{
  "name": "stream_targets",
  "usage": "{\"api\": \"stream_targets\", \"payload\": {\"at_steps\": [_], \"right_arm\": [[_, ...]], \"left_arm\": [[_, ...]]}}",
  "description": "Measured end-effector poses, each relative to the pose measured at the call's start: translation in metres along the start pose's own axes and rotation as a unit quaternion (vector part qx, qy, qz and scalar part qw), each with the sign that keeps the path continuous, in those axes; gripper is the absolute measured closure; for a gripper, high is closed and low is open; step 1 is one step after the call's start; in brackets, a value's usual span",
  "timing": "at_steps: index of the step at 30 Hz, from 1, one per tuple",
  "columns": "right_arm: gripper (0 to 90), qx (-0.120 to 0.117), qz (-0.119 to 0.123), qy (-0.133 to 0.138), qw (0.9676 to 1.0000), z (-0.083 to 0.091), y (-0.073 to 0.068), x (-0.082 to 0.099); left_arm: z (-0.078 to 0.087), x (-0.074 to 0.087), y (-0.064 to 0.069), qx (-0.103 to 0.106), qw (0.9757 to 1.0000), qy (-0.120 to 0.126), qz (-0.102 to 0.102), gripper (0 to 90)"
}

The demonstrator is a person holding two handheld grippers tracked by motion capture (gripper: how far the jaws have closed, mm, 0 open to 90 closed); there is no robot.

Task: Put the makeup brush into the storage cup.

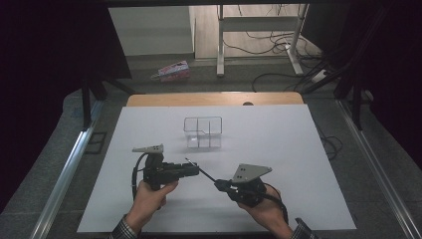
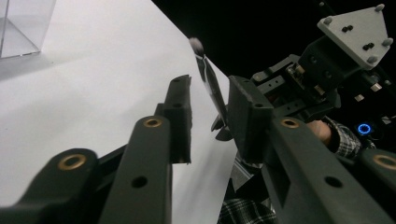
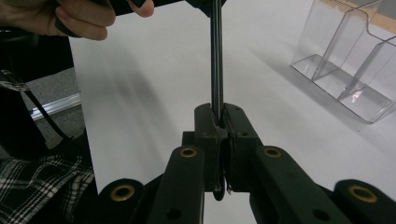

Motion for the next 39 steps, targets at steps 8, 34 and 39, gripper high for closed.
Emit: {"api": "stream_targets", "payload": {"at_steps": [8, 34, 39], "right_arm": [[84.4, -0.01, -0.002, -0.005, 0.9999, -0.005, -0.002, 0.0], [49.5, 0.012, -0.023, -0.038, 0.9989, -0.006, 0.008, 0.005], [46.8, 0.016, -0.019, -0.042, 0.9988, -0.005, 0.01, 0.005]], "left_arm": [[-0.001, 0.0, -0.001, 0.036, 0.999, 0.015, 0.022, 83.6], [0.011, -0.007, 0.003, -0.046, 0.9985, -0.016, -0.026, 85.2], [0.014, -0.007, 0.003, -0.05, 0.9982, -0.017, -0.029, 85.2]]}}
Point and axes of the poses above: each handheld gripper's, and its own axes: z roughly backward along the jaws, x roughly out of its underside, y roughly to its right, the point moved 1 cm from there along -z, roughly forward along the jaws, and after that the axes turned 5 degrees about -z, right-handed, at the moved point
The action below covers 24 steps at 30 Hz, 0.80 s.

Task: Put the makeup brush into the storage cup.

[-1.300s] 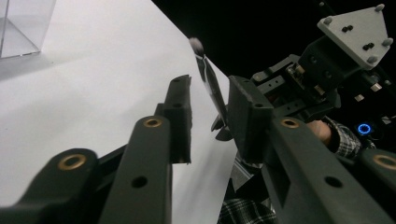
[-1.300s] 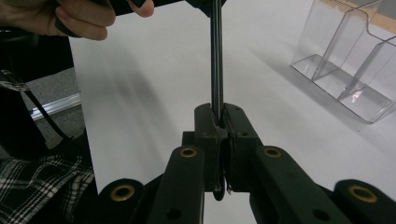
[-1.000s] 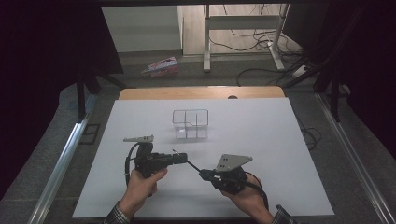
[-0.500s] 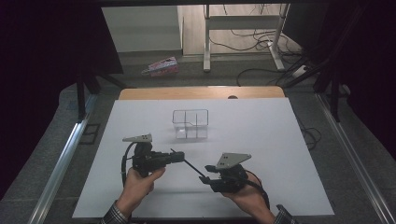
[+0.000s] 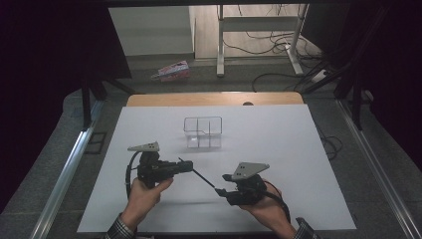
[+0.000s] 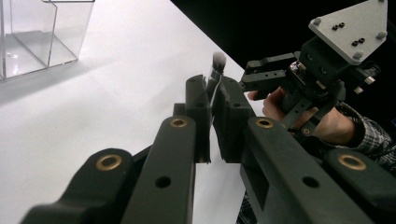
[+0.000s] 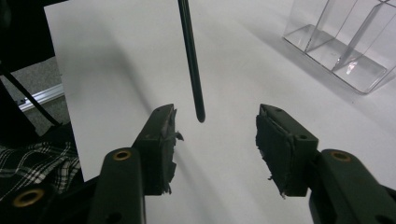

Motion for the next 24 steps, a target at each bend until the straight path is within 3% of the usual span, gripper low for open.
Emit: {"api": "stream_targets", "payload": {"at_steps": [8, 17, 24], "right_arm": [[35.8, 0.006, 0.014, -0.001, 0.9999, 0.0, 0.002, 0.001], [17.9, 0.003, 0.004, 0.002, 1.0, -0.004, 0.006, 0.003], [9.4, 0.004, -0.008, -0.011, 0.9999, -0.005, 0.011, 0.006]], "left_arm": [[0.003, 0.001, -0.001, -0.008, 0.9999, -0.006, -0.006, 85.2], [0.007, 0.0, 0.0, -0.024, 0.9995, -0.011, -0.015, 85.2], [0.009, 0.0, 0.001, -0.04, 0.9987, -0.017, -0.026, 85.2]]}}
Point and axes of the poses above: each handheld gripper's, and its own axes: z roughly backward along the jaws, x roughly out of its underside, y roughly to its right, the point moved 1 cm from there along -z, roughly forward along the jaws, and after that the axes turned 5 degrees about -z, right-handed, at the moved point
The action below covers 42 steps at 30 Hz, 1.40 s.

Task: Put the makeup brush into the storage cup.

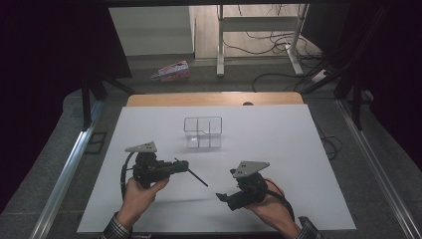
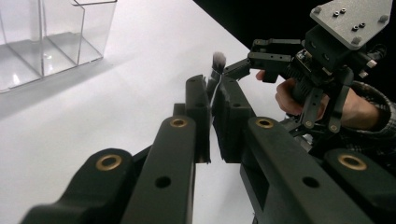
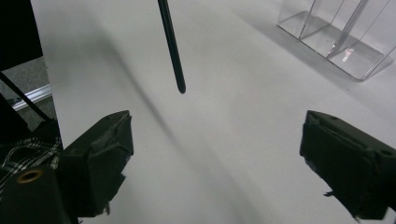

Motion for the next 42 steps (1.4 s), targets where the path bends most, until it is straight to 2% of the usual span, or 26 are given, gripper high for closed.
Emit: {"api": "stream_targets", "payload": {"at_steps": [6, 15, 25, 42], "right_arm": [[3.6, 0.005, 0.005, -0.013, 0.9999, 0.0, 0.002, 0.002], [0.1, 0.008, -0.001, -0.029, 0.9995, 0.004, 0.008, 0.005], [0.0, 0.02, 0.004, -0.024, 0.9995, 0.012, 0.012, 0.008], [0.0, 0.04, 0.005, -0.033, 0.9986, 0.026, 0.017, 0.02]], "left_arm": [[0.002, -0.001, 0.001, -0.014, 0.9998, -0.008, -0.01, 85.2], [0.005, -0.001, 0.002, -0.035, 0.9991, -0.014, -0.021, 85.2], [0.009, -0.002, 0.001, -0.051, 0.9981, -0.019, -0.029, 85.2], [0.016, -0.005, 0.0, -0.08, 0.9956, -0.027, -0.041, 85.1]]}}
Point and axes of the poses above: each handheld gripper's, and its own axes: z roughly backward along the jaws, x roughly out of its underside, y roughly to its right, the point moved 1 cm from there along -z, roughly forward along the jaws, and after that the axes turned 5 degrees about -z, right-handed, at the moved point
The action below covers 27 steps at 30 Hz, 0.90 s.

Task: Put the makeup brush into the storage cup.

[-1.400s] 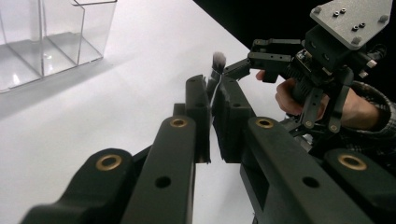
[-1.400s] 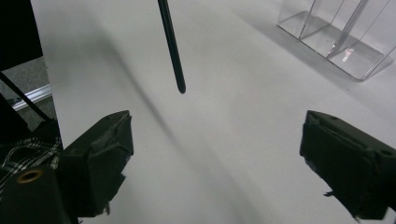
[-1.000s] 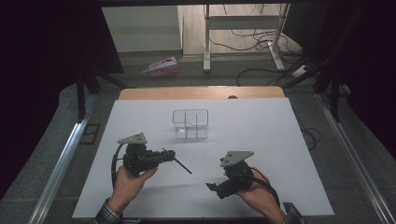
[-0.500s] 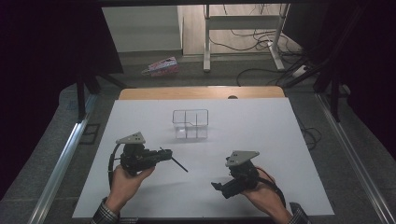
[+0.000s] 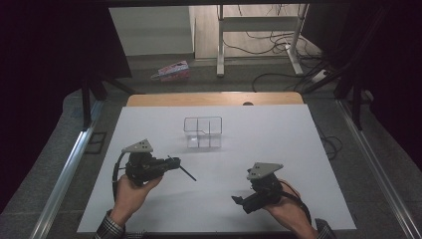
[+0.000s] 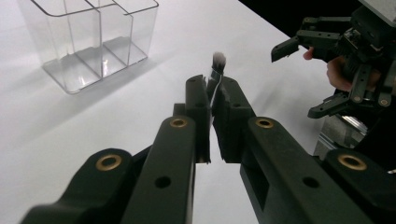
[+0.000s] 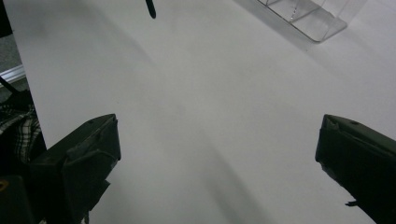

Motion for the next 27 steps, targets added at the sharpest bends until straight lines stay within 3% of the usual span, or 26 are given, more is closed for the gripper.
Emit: {"api": "stream_targets", "payload": {"at_steps": [27], "right_arm": [[0.0, 0.039, -0.02, -0.013, 0.999, 0.02, 0.015, 0.024]], "left_arm": [[0.011, -0.012, -0.011, -0.052, 0.9984, -0.009, -0.019, 85.1]]}}
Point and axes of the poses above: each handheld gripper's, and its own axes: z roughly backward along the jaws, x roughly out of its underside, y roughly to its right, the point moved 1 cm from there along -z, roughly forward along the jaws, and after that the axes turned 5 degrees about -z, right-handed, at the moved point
